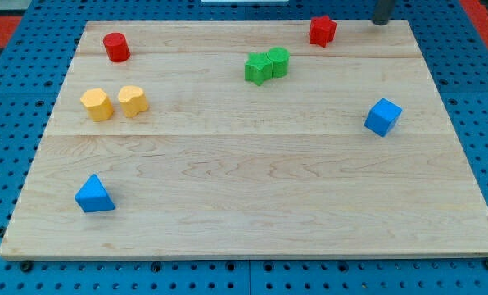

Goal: Slide the red star to the top side of the green star

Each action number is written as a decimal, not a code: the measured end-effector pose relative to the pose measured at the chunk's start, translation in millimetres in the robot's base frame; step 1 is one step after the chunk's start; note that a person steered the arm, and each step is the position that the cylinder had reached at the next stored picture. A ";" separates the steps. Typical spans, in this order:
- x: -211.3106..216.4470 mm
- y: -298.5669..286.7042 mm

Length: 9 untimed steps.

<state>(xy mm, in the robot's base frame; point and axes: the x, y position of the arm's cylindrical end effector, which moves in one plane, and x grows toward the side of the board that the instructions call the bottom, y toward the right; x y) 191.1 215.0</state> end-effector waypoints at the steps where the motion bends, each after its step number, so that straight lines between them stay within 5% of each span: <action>1: 1.6 -48.3; 5: 43.8 -89.6; 9: 50.7 -227.2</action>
